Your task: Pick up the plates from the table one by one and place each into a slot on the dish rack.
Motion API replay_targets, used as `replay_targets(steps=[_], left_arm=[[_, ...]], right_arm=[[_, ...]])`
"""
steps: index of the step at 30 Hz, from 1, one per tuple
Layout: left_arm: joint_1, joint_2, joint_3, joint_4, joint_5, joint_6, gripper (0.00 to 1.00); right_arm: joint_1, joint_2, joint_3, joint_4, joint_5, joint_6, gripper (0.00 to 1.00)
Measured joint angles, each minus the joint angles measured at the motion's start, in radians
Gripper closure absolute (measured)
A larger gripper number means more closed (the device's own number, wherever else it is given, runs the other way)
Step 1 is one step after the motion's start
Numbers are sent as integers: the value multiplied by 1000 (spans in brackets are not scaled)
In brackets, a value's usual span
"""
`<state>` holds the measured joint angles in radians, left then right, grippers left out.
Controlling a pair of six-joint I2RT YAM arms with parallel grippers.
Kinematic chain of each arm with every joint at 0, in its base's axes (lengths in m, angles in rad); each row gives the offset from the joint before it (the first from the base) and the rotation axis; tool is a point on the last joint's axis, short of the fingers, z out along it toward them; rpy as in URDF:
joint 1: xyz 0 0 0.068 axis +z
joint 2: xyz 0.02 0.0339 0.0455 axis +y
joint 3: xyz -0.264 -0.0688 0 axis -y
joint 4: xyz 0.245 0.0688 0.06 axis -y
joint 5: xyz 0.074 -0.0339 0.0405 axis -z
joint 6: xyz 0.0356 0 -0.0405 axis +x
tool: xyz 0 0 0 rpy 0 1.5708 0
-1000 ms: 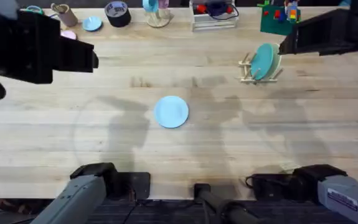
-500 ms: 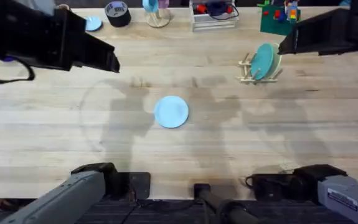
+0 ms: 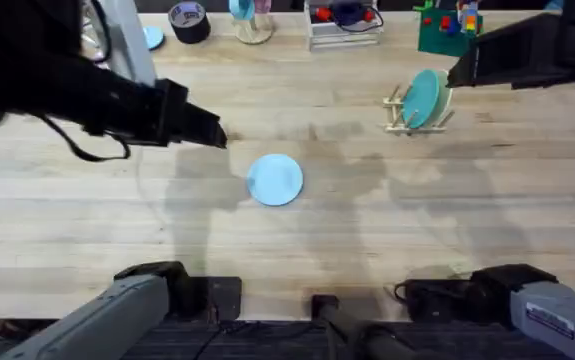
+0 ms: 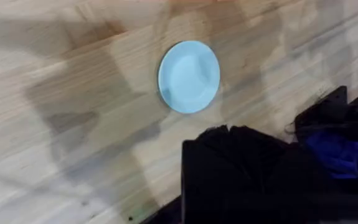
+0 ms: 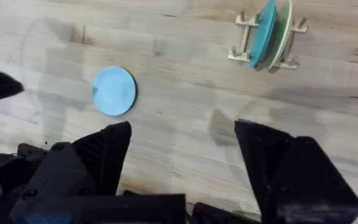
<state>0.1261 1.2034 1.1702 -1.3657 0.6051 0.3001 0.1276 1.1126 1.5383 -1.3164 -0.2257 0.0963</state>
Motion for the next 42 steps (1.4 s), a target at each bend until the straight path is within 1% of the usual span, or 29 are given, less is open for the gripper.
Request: replay_targets(steps=[4,8,13,17,20,31,35,42], left_arm=[[0,0,-112,112,47,-10,959],[0,0,-222,224,73,-47,957],[0,0,-336,330,84,-95,958],[0,3,-391,389,86,-123,958],[0,30,-398,407,88,-130,958],[0,203,-398,483,91,-143,958],[0,229,-398,495,92,-144,958],[0,230,-398,509,135,-144,958]], right_arm=[[0,0,0,0,0,0,7],[0,0,0,0,0,0,7],[0,0,0,0,0,0,7],[0,0,0,0,0,0,8],[0,4,0,0,0,0,8],[0,15,0,0,0,0,7],[0,15,0,0,0,0,8],[0,15,0,0,0,0,7]])
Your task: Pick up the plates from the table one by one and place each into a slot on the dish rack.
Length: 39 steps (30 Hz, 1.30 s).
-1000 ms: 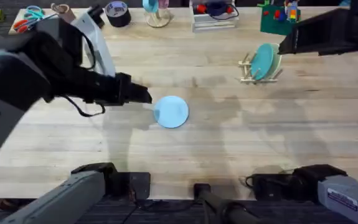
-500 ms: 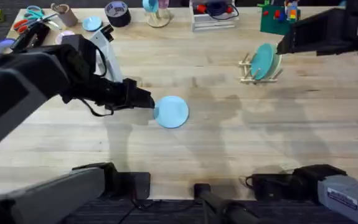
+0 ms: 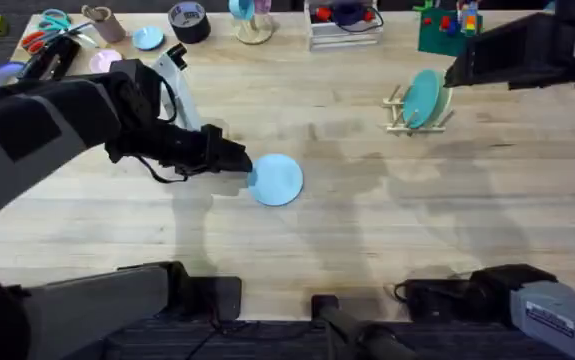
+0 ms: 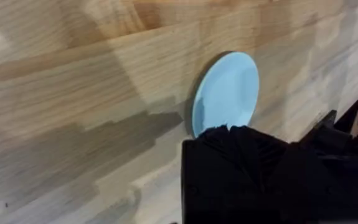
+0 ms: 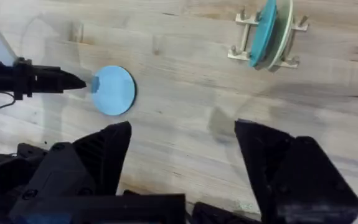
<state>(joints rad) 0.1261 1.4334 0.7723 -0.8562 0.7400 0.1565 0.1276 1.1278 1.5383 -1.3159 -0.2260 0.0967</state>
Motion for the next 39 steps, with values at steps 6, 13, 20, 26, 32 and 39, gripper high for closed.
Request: replay_targets(steps=[6,13,20,26,32,39], left_arm=[[0,0,0,-3,10,0,957],[0,0,0,-8,31,0,958],[-30,0,0,0,49,0,958],[-50,0,0,13,53,-4,958],[-50,0,0,16,47,-15,958],[-50,46,0,36,26,-38,958]], right_arm=[[0,0,0,0,0,0,8],[0,0,0,0,0,0,7],[0,0,0,0,0,0,7],[0,0,0,0,0,0,7],[0,0,0,0,0,0,7],[0,0,0,0,0,0,7]])
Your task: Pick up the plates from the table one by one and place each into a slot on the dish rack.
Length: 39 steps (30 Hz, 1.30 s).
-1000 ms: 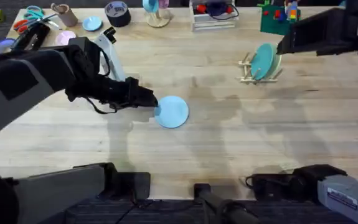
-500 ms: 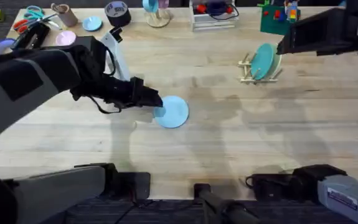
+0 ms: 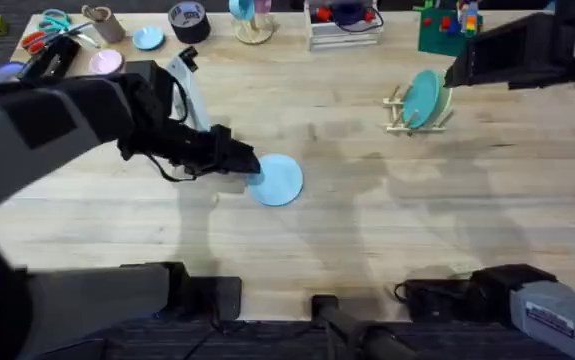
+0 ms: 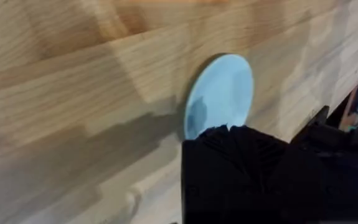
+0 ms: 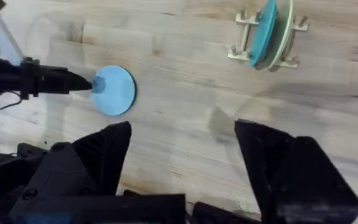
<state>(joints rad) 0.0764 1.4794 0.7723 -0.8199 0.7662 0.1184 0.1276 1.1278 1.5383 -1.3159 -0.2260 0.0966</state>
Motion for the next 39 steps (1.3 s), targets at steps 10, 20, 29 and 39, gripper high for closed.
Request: replay_targets(steps=[10,20,29,39], left_arm=[[5,209,6,67,72,-90,958],[5,229,7,77,102,-116,958],[5,229,7,86,103,-132,958],[5,229,7,92,103,-161,958]], right_arm=[[0,0,0,0,0,0,7],[0,0,0,0,0,0,7],[0,0,0,0,0,0,7],[2,0,0,0,-1,60,7]])
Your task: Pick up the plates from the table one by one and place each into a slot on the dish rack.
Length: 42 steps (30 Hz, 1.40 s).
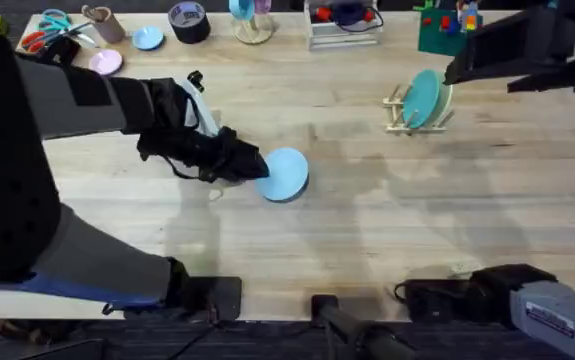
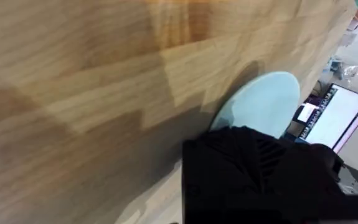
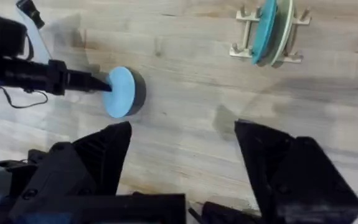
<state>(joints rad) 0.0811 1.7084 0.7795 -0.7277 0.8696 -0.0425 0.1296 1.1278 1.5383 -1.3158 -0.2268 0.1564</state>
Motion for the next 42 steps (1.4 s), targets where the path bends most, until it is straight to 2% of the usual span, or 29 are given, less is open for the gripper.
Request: replay_targets(steps=[6,16,23,37,42], left_arm=[[0,0,0,0,0,-3,958],[0,0,0,0,0,-4,958],[0,0,0,0,0,-3,958],[0,0,0,0,0,-4,958],[0,0,0,0,0,-4,958]], right_arm=[[55,38,0,1,-3,51,7],[223,220,-4,110,-6,133,8],[303,349,-5,144,-6,159,7],[335,578,-6,191,-97,147,16],[362,611,-61,242,-123,148,17]])
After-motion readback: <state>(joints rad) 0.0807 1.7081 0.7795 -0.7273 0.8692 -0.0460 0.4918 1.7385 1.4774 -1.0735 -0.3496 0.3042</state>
